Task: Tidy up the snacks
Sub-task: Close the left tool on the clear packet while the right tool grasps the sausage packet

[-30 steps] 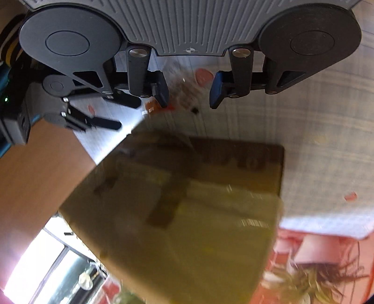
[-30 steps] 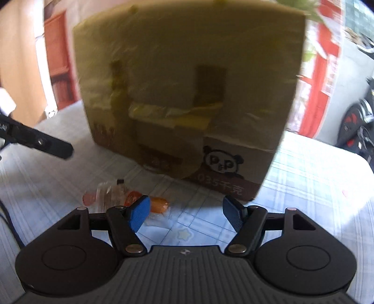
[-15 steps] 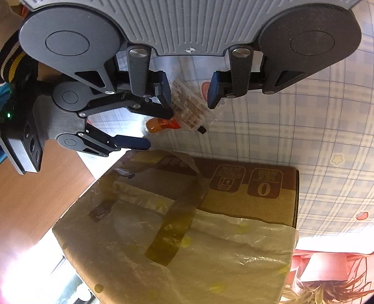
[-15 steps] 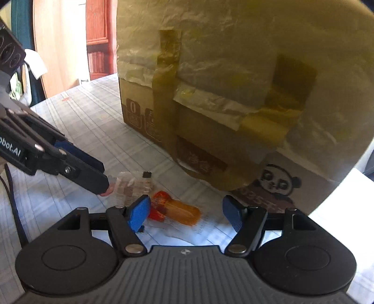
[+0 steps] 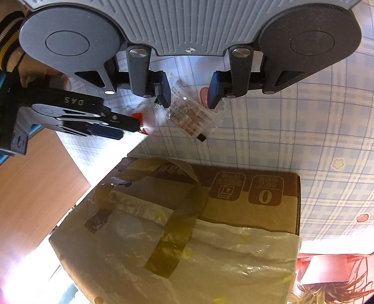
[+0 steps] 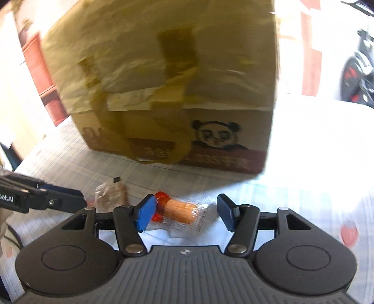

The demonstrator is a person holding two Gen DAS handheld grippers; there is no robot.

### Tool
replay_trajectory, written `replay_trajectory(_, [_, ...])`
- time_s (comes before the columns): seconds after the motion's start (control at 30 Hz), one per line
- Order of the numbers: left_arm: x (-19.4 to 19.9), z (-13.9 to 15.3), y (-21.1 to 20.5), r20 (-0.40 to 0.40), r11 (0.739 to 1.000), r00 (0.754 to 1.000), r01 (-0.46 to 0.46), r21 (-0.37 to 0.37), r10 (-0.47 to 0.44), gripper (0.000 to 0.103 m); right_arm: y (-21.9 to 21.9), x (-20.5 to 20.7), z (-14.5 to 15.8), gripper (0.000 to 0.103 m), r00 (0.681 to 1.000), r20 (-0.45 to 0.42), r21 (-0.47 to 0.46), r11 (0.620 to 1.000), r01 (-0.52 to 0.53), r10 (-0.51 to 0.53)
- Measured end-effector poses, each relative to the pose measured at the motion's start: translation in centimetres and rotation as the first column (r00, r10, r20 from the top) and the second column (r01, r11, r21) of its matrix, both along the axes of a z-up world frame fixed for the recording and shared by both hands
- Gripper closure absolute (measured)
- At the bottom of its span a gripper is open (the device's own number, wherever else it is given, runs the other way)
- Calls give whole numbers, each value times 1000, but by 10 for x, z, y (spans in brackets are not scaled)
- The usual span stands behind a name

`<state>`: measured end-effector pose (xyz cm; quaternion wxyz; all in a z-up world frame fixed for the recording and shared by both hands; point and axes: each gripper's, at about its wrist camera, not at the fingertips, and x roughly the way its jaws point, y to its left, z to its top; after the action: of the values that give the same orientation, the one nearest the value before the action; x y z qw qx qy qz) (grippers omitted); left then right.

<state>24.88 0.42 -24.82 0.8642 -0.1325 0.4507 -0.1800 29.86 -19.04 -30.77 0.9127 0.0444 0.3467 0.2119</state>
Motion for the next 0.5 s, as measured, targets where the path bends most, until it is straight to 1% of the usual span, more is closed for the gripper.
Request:
replay_trajectory(0.13, [7,-2,-9,2,1000,1000,16,26,-16,67,-12,-6,2,40,999,-25,33,999,31,-31])
replay_trajectory(0.2, [12,-4,-12,5,999,1000,14,47,-14,68,-18,-11,5,40,999,-18,17,999,39,-39])
replay_trajectory(0.27, [19,-4,-14,8,999,1000,10,50,-10,68,-19,-13,6,39,999,-4,-6,999,34,-34])
replay_trajectory(0.37, [28,-5,-19,22,997,1000,18,70,-19,68,-23,-21,10,38,1000,31,-45,999,3,-2])
replay_trajectory(0.5, [44,-6,-24,34,996,999,30,89,-33,68,-12,-29,11,38,993,72,-130,988,-81,91])
